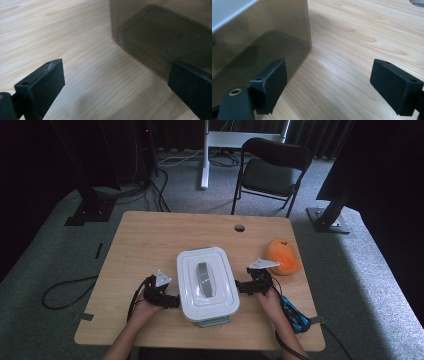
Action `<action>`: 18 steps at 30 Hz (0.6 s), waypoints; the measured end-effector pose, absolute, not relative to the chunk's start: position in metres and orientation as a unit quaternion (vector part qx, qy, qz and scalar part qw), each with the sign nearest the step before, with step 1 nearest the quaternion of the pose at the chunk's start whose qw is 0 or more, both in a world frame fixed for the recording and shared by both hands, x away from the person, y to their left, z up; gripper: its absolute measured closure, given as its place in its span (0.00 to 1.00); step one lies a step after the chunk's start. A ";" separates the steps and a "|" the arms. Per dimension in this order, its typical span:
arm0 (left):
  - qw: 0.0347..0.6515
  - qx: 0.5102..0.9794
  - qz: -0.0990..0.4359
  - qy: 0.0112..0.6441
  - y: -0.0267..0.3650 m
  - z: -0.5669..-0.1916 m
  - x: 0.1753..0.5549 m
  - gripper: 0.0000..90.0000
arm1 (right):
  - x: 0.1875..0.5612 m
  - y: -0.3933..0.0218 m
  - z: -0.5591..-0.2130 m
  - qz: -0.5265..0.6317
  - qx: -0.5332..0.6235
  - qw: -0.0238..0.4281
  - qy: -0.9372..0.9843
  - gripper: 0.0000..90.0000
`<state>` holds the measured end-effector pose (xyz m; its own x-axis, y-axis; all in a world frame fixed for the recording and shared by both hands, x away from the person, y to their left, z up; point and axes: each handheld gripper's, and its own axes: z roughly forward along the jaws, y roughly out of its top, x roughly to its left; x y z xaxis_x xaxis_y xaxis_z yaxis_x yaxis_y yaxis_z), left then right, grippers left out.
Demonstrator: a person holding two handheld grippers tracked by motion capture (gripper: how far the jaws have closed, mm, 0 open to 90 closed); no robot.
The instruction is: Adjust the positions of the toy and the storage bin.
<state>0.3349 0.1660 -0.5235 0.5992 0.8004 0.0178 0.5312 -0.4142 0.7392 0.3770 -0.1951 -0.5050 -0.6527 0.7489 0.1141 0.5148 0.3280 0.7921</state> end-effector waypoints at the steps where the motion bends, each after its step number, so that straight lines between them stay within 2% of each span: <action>1: 0.357 0.822 0.186 0.404 0.164 -0.524 0.335 0.02 | 0.377 -0.195 -0.505 0.427 0.393 0.137 0.802 0.15; 8: 0.357 0.823 0.178 0.405 0.169 -0.526 0.335 0.02 | 0.377 -0.205 -0.506 0.426 0.405 0.142 0.796 0.15; 18: 0.340 0.811 0.178 0.442 0.204 -0.534 0.333 0.02 | 0.370 -0.226 -0.486 0.450 0.417 0.147 0.776 0.15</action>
